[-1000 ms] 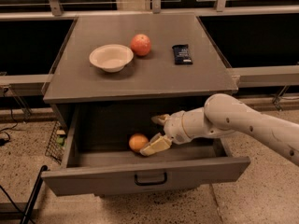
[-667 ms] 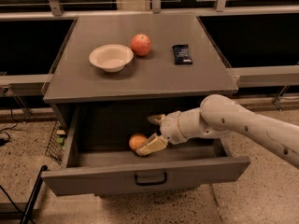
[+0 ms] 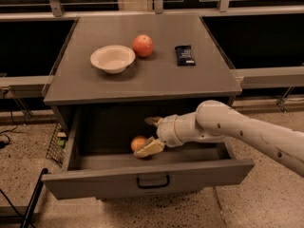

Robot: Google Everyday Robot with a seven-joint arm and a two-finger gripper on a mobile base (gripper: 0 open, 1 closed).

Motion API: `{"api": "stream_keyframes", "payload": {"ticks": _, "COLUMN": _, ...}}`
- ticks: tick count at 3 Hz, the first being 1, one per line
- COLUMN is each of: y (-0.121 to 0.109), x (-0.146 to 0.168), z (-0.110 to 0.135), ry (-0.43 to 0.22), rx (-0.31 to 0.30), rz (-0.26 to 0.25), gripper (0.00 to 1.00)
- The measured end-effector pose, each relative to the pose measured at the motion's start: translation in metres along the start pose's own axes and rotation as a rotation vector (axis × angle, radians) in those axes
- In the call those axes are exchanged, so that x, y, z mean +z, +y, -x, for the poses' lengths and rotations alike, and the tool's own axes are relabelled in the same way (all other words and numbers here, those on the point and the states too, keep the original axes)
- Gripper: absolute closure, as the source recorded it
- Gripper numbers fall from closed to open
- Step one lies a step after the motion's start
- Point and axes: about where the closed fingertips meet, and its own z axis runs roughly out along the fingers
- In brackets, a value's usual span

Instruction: Pick orange from top drawer and place on counter

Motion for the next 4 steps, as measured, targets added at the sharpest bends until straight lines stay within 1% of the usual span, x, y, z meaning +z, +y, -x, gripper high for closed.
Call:
{"api": "stream_keyframes", "payload": {"ticks": 1, "y": 0.000, "x": 0.010, "z": -0.012, "ry": 0.027, "rx": -0.004, "rz": 0.003, "gripper": 0.28}}
{"api": "stream_keyframes", "payload": {"ticks": 3, "y": 0.006, "x": 0.028, "z": -0.043, "ry": 0.105, "rx": 0.018, "rz": 0.027, "gripper": 0.29}}
{"api": "stream_keyframes", "payload": {"ticks": 4, "y": 0.007, "x": 0.029, "z": -0.044, "ry": 0.108, "rx": 0.019, "rz": 0.028, "gripper": 0.53}}
